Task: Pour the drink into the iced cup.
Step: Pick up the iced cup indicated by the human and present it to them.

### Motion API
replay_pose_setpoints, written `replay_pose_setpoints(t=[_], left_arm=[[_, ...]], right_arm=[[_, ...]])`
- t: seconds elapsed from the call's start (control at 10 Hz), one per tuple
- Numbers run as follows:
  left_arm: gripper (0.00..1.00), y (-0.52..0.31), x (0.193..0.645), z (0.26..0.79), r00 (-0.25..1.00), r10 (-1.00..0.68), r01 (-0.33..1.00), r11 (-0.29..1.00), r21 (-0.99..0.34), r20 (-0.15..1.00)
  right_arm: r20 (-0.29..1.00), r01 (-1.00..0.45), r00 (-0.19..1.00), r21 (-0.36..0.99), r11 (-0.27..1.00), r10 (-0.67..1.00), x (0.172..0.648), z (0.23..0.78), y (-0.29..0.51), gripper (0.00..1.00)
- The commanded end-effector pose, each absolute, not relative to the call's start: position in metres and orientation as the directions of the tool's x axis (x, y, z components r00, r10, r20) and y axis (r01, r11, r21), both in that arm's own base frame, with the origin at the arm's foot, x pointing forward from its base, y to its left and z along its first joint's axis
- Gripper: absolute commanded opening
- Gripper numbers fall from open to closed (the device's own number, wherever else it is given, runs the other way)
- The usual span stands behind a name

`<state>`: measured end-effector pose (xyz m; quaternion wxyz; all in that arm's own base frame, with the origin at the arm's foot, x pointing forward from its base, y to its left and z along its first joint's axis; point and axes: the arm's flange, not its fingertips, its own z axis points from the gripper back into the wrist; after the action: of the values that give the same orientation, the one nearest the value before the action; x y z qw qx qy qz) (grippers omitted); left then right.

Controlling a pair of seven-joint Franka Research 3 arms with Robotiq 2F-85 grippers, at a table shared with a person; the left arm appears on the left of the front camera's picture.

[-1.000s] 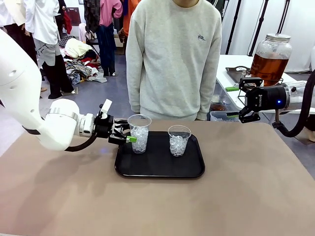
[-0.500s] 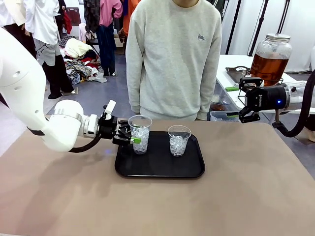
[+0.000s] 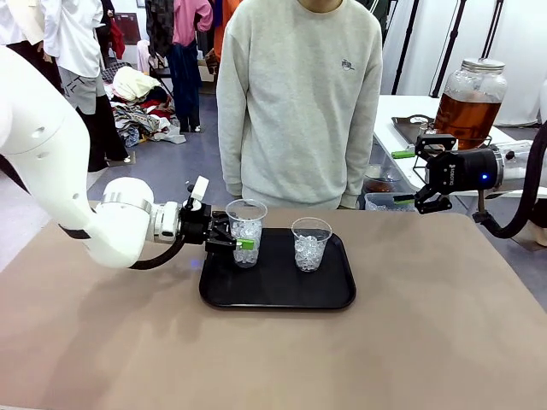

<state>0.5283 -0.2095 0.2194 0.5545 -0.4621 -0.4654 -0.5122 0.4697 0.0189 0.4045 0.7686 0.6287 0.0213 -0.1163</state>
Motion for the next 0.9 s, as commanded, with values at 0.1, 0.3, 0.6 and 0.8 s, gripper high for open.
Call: replay_pose_setpoints(t=[0.1,0.3,0.6,0.8], left_arm=[[0.6,-0.213,0.525,0.218,0.001,-0.135,0.997,0.082,0.01,0.991],[0.6,-0.212,0.523,0.22,-0.004,-0.125,0.996,0.09,0.015,0.992],[0.6,-0.206,0.518,0.238,-0.007,-0.098,0.993,0.121,0.018,0.995],[0.6,-0.204,0.523,0.273,-0.015,-0.093,0.989,0.142,0.028,0.996]], right_arm=[[-0.177,0.205,0.972,0.962,0.182,-0.157,0.469,0.405,0.019,1.0],[-0.177,0.205,0.972,0.962,0.182,-0.157,0.469,0.405,0.019,1.0],[-0.177,0.205,0.972,0.962,0.182,-0.157,0.469,0.405,0.019,1.0],[-0.177,0.205,0.972,0.962,0.182,-0.157,0.469,0.405,0.019,1.0]])
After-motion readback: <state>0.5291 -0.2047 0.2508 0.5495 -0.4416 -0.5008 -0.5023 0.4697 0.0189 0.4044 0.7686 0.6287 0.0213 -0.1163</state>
